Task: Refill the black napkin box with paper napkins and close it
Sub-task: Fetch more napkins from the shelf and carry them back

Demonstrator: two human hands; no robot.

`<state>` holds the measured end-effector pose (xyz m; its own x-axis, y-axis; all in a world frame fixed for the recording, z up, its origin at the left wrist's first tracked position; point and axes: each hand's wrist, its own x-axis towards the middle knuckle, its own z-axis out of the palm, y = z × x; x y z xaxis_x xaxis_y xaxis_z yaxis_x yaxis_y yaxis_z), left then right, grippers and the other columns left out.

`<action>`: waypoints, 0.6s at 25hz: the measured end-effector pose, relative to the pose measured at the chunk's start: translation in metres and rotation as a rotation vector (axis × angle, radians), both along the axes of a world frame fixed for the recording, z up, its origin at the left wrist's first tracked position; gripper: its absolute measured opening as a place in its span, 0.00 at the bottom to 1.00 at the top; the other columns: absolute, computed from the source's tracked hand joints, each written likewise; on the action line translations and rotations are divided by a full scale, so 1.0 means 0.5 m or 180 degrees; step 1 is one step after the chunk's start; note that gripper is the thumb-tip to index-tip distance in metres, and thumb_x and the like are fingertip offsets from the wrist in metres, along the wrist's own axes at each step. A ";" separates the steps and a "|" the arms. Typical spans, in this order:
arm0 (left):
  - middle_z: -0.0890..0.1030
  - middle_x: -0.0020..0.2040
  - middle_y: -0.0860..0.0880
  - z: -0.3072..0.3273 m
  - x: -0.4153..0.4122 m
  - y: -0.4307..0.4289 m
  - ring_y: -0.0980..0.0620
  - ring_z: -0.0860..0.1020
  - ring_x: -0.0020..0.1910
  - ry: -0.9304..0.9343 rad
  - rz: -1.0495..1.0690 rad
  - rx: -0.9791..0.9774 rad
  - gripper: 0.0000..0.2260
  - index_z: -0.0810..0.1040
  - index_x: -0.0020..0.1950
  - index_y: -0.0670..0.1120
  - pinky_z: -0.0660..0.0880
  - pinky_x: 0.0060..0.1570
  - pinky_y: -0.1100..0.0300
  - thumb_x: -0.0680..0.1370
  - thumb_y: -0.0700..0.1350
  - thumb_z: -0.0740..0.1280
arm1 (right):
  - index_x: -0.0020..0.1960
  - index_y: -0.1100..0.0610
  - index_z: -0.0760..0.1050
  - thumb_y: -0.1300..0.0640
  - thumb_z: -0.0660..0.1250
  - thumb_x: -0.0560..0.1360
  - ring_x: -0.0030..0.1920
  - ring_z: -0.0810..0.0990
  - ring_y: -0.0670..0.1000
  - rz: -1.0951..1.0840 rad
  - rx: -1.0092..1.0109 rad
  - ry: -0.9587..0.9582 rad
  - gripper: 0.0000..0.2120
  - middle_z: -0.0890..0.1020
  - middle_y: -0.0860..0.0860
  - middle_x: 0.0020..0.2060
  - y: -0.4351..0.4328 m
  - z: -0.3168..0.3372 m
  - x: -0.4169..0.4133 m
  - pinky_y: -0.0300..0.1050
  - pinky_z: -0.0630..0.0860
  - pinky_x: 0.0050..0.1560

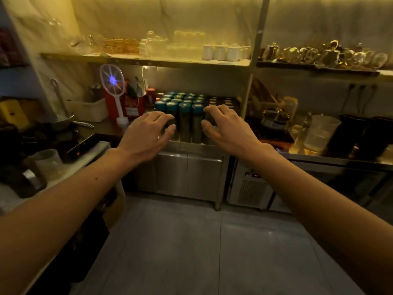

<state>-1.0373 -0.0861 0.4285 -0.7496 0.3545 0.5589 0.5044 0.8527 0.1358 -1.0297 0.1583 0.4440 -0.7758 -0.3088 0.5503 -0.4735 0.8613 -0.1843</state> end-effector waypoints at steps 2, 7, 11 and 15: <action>0.75 0.67 0.45 0.012 -0.087 -0.030 0.46 0.71 0.68 0.0014 -0.0001 0.0089 0.22 0.70 0.69 0.48 0.69 0.64 0.45 0.81 0.58 0.51 | 0.70 0.50 0.65 0.42 0.55 0.80 0.63 0.73 0.58 0.0018 0.0014 0.0025 0.22 0.73 0.56 0.64 -0.025 0.018 -0.089 0.55 0.73 0.54; 0.75 0.66 0.45 0.046 -0.357 -0.107 0.46 0.72 0.65 0.0051 -0.0007 0.0157 0.20 0.71 0.68 0.48 0.70 0.60 0.48 0.82 0.56 0.53 | 0.68 0.48 0.66 0.41 0.56 0.80 0.60 0.74 0.54 0.0017 -0.0168 -0.0004 0.20 0.74 0.54 0.63 -0.107 0.057 -0.367 0.49 0.74 0.50; 0.76 0.65 0.47 0.051 -0.559 -0.118 0.48 0.73 0.64 -0.0001 -0.0104 0.0225 0.20 0.71 0.68 0.50 0.70 0.59 0.49 0.82 0.57 0.52 | 0.68 0.48 0.66 0.42 0.56 0.80 0.61 0.74 0.54 -0.0003 -0.0144 -0.0059 0.20 0.73 0.53 0.64 -0.126 0.066 -0.564 0.49 0.73 0.49; 0.76 0.65 0.48 0.050 -0.767 -0.096 0.48 0.73 0.63 0.0020 -0.0157 0.0227 0.20 0.72 0.67 0.50 0.71 0.59 0.48 0.81 0.58 0.52 | 0.69 0.49 0.65 0.42 0.56 0.80 0.61 0.74 0.54 -0.0021 -0.0131 0.0009 0.21 0.73 0.53 0.64 -0.117 0.062 -0.766 0.49 0.72 0.48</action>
<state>-1.4207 -0.1343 0.4537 -0.7285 0.3501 0.5888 0.5467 0.8151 0.1918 -1.4129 0.0999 0.4750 -0.7761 -0.2806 0.5647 -0.4684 0.8561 -0.2184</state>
